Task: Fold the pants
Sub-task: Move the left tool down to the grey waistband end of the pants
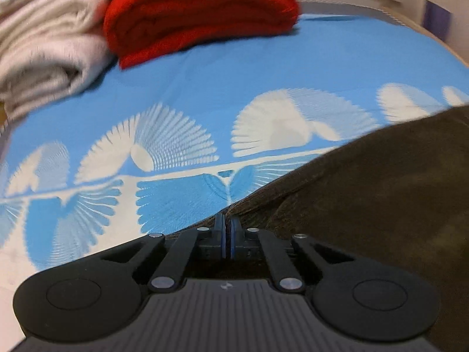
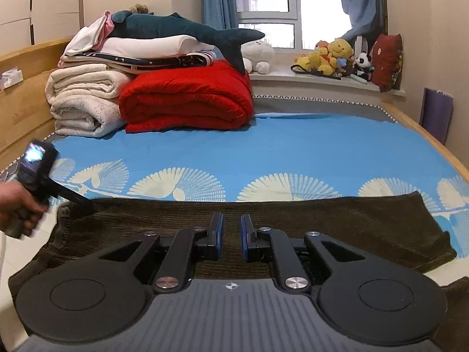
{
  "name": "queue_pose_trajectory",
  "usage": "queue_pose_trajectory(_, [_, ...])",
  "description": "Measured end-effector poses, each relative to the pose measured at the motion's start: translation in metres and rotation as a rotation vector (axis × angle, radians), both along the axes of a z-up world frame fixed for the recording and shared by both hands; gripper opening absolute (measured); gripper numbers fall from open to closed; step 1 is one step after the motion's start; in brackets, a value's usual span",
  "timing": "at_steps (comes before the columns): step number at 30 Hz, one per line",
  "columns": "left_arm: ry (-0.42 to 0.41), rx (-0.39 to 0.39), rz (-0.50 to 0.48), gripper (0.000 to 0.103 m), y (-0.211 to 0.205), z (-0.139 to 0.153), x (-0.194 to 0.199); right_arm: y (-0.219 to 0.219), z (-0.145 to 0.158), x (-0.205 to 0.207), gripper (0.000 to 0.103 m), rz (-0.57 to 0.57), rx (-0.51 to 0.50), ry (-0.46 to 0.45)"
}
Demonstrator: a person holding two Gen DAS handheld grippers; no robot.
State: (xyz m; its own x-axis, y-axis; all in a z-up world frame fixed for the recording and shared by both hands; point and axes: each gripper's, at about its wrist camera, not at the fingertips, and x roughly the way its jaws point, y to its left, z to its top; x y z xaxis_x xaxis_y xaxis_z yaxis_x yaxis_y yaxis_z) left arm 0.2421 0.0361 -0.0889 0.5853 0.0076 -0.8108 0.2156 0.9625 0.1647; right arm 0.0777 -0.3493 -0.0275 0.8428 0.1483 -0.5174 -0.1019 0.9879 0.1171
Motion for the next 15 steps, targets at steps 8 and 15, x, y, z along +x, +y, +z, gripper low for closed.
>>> queue_pose_trajectory(8, [0.139, -0.137, -0.099, 0.002, -0.001, 0.032, -0.16, -0.014, 0.007, -0.024, 0.013, -0.064, 0.03, -0.028])
queue_pose_trajectory(15, [0.258, -0.37, 0.171, 0.041, 0.066, 0.013, -0.181, -0.04, 0.003, -0.058, 0.013, -0.132, 0.053, 0.011])
